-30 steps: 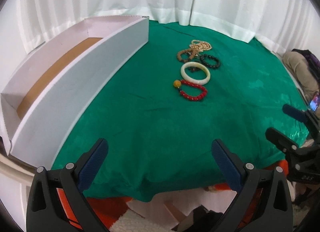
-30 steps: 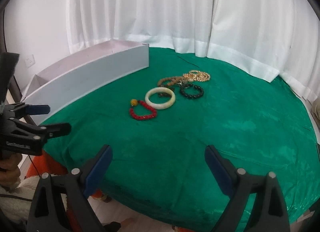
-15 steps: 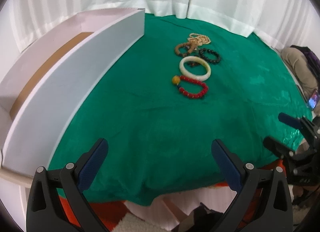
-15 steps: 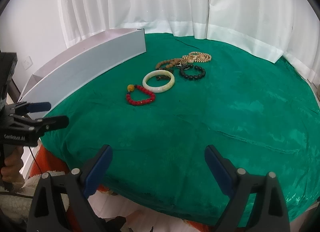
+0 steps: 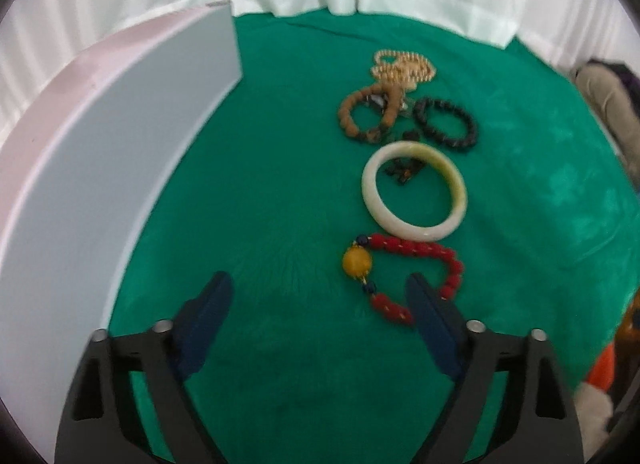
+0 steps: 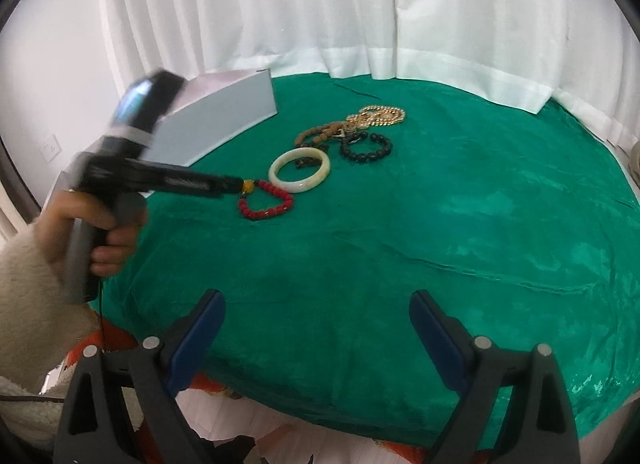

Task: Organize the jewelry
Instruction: 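Grasp the red bead bracelet by its yellow bead with the left tool, then lift the red bracelet toward the box while the right tool grasps the white jade bangle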

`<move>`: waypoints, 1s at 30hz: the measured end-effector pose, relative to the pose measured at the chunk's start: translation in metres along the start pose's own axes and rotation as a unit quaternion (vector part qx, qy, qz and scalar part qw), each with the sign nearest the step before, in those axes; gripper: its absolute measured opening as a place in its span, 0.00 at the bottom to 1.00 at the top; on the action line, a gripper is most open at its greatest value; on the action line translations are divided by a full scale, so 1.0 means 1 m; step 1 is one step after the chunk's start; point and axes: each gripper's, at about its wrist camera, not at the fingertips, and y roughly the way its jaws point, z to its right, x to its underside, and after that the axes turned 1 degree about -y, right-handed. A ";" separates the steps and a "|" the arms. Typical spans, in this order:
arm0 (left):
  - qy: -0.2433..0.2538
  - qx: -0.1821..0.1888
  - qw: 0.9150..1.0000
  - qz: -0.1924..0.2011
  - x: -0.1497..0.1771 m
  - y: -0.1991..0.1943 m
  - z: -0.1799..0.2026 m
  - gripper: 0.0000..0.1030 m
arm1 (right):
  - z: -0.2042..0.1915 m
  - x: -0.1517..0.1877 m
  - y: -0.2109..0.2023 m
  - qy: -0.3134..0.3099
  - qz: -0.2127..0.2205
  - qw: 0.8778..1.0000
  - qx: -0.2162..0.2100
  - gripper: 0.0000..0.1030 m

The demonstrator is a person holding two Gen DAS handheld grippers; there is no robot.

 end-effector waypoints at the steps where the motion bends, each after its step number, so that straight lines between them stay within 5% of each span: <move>1: 0.004 -0.003 1.000 -0.005 -0.001 0.008 0.002 0.81 | 0.003 0.000 0.000 0.005 0.001 1.000 0.001 0.92; 6: 0.010 -0.002 1.000 0.001 -0.001 0.016 0.004 0.61 | 0.015 0.003 0.004 0.023 -0.004 1.000 0.003 0.92; 10: 0.030 0.011 0.999 0.006 -0.001 0.013 0.013 0.15 | 0.020 0.003 0.010 0.033 -0.010 0.999 0.002 0.92; 17: -0.017 0.037 0.999 0.015 0.008 -0.011 -0.004 0.15 | 0.019 -0.008 0.011 0.020 -0.011 1.000 -0.003 0.92; 25: -0.080 0.057 0.994 0.052 0.021 -0.058 -0.045 0.15 | 0.004 -0.082 0.067 -0.052 -0.034 0.995 -0.073 0.91; 26: -0.084 0.058 0.993 0.053 0.022 -0.060 -0.048 0.15 | -0.004 -0.091 0.083 -0.071 -0.048 0.993 -0.086 0.87; 28: -0.094 0.058 0.992 0.056 0.025 -0.067 -0.055 0.15 | -0.022 -0.108 0.117 -0.105 -0.078 0.986 -0.102 0.59; 30: -0.102 0.058 0.991 0.059 0.026 -0.071 -0.060 0.15 | -0.038 -0.120 0.146 -0.135 -0.100 0.980 -0.105 0.54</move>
